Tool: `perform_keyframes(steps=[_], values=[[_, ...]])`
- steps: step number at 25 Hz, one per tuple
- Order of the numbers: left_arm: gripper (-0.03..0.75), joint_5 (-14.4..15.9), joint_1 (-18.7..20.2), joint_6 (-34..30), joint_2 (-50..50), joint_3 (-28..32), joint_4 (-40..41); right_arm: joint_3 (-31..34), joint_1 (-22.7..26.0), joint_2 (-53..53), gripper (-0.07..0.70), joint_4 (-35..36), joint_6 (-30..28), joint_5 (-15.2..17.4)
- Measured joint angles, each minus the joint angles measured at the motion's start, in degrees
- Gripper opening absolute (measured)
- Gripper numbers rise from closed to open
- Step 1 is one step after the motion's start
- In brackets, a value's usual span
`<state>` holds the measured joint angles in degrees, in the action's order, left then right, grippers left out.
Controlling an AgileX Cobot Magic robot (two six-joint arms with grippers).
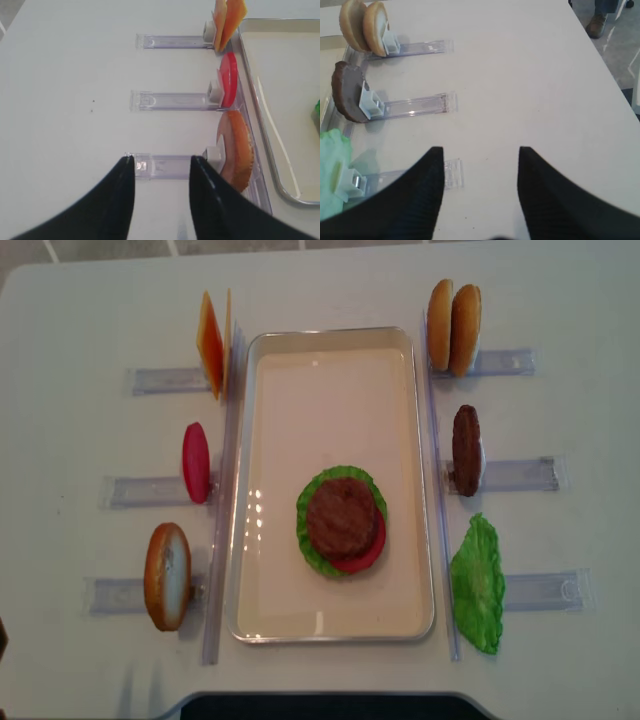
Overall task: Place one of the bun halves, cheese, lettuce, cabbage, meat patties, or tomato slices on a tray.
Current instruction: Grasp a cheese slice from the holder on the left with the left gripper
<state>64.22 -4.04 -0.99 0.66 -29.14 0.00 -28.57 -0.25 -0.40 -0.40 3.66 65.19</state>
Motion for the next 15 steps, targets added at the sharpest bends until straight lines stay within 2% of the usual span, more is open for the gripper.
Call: perform_keyframes(steps=[11,15], values=[[0.282,-0.96,0.0,0.0,0.0,0.0,0.0,0.0,0.0,0.0,0.356,0.0,0.0,0.0],[0.282,-1.02,0.0,1.99,0.06,0.0,0.0,0.0,0.0,0.0,0.356,0.0,0.0,0.0]])
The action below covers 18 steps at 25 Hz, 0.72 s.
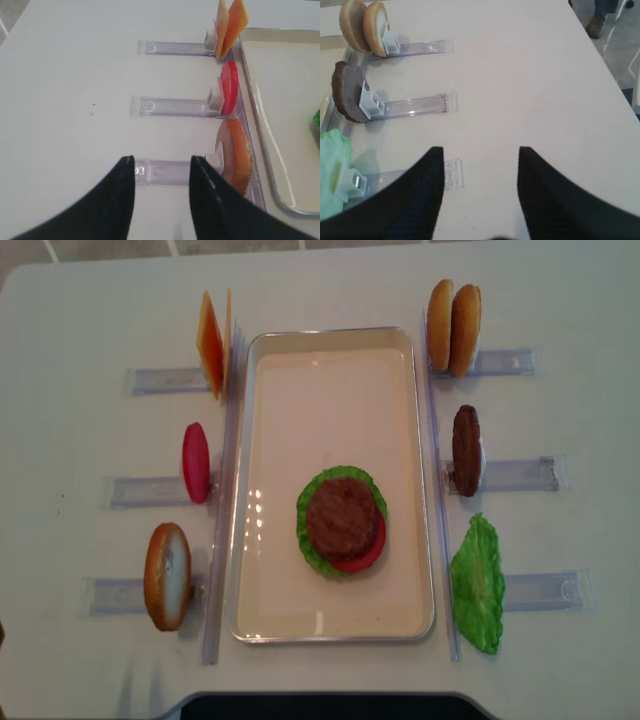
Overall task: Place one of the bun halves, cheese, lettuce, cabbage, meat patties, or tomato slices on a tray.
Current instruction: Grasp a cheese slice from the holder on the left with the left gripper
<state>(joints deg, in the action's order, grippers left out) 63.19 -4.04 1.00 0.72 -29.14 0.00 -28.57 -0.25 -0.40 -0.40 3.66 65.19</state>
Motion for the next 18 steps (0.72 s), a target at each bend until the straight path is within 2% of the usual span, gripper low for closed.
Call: perform_keyframes(steps=[8,13,18], values=[[0.283,-0.72,0.0,0.99,8.73,0.0,0.0,0.0,0.0,0.0,0.354,0.0,0.0,0.0],[0.285,-3.33,0.0,1.01,20.94,-0.47,-0.31,0.0,0.0,0.0,0.354,0.0,0.0,0.0],[0.285,-4.84,0.0,1.01,35.33,-6.18,-0.44,0.0,0.0,0.0,0.354,0.0,0.0,0.0]])
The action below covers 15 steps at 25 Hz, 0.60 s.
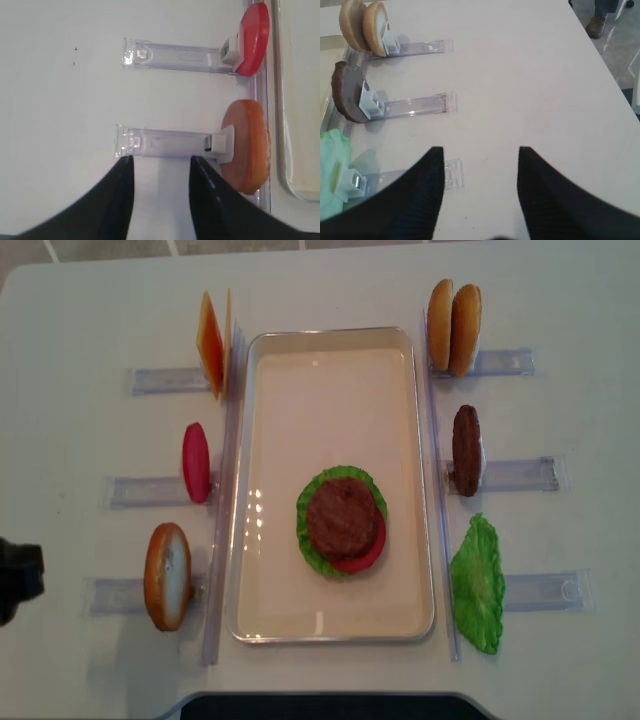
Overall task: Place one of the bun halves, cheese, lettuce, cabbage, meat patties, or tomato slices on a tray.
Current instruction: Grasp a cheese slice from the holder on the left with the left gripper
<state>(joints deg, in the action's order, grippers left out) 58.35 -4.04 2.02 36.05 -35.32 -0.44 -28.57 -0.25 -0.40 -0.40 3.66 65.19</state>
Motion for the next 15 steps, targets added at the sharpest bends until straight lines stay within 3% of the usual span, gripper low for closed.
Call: perform_keyframes(steps=[9,15], values=[[0.291,-1.09,0.0,0.0,26.36,-15.91,-0.61,0.0,0.0,0.0,0.354,0.0,0.0,0.0],[0.369,-1.55,0.0,0.0,41.3,-27.68,-1.95,0.0,0.0,0.0,0.354,0.0,0.0,0.0]])
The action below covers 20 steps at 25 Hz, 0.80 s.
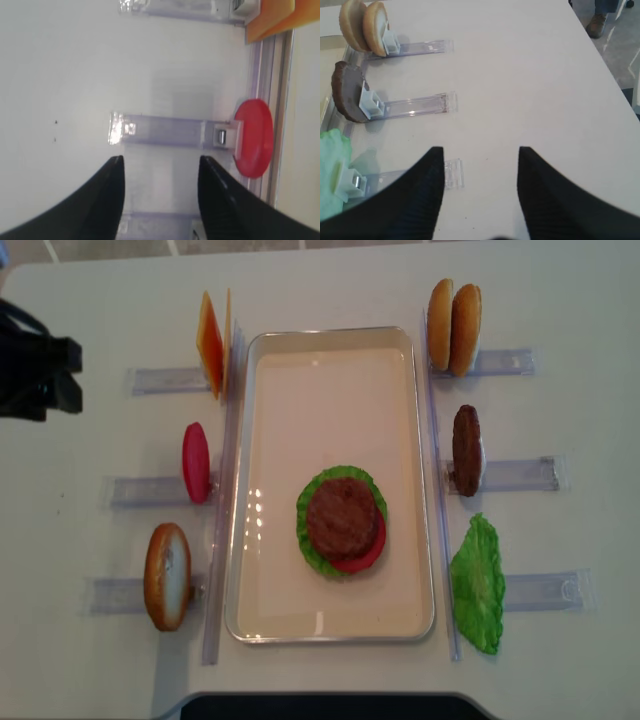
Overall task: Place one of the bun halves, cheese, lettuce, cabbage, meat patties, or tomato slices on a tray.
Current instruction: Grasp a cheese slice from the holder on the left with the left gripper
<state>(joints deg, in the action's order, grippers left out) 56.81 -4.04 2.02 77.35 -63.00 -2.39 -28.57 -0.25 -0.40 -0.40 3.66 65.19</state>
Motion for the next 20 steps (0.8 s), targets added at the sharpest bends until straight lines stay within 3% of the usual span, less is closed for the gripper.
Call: perform_keyframes(steps=[9,14,20], values=[[0.378,-0.03,0.0,0.24,18.63,-19.93,-2.55,0.0,0.0,0.0,0.354,0.0,0.0,0.0],[0.378,4.36,0.0,0.4,28.3,-31.79,-2.55,0.0,0.0,0.0,0.354,0.0,0.0,0.0],[0.378,7.52,0.0,1.4,35.29,-41.49,-2.55,0.0,0.0,0.0,0.354,0.0,0.0,0.0]])
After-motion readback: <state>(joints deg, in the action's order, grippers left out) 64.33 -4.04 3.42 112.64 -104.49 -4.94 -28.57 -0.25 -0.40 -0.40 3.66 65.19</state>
